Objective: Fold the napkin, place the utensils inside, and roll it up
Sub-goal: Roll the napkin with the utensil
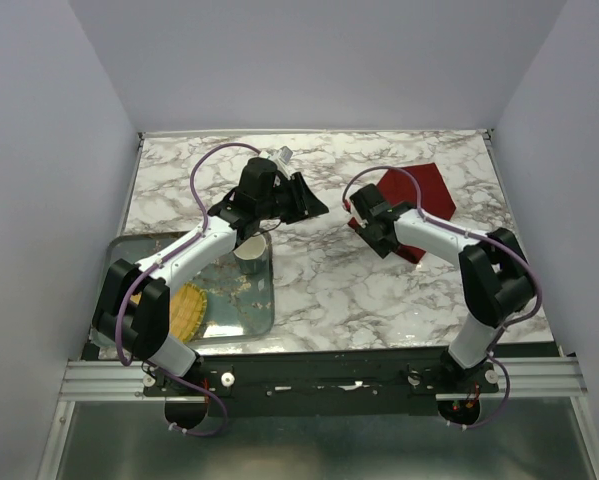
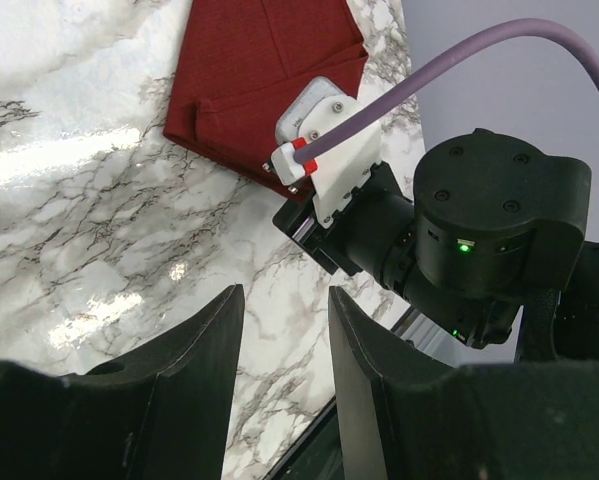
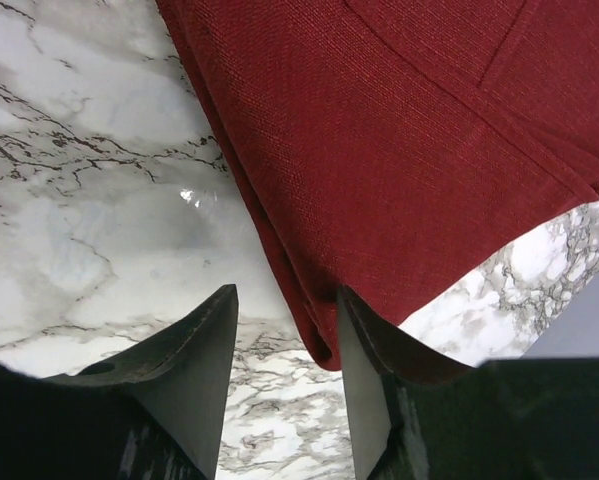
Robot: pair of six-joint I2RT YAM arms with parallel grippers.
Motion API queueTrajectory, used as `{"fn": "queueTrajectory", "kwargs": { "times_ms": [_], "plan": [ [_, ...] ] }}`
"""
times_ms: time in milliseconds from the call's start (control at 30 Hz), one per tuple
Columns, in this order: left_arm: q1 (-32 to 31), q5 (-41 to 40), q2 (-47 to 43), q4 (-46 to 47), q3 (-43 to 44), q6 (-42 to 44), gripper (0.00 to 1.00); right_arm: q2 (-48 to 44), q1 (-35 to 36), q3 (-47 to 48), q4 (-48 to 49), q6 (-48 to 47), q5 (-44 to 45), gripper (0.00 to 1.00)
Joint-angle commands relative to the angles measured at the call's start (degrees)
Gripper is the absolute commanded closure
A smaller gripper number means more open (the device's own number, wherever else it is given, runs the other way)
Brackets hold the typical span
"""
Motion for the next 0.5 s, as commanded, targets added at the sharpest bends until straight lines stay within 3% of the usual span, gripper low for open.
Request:
{"fn": "queueTrajectory", "kwargs": {
  "times_ms": [0, 267, 467],
  "plan": [
    [0.3, 0.7, -1.5, 1.2, -0.9, 0.4, 0.52, 1.8, 0.4, 0.9, 2.5, -1.1, 1.6, 0.50],
    [0.4, 0.8, -1.4, 1.5, -1.3, 0.2, 0.52, 4.6, 0.3, 0.7, 3.8, -1.4, 2.3, 0.57],
    [0.4, 1.0, -0.9, 1.9, -1.5, 0.0, 0.52, 6.3, 0.4, 0.3, 5.8, -2.4, 4.2, 0.54]
  ]
}}
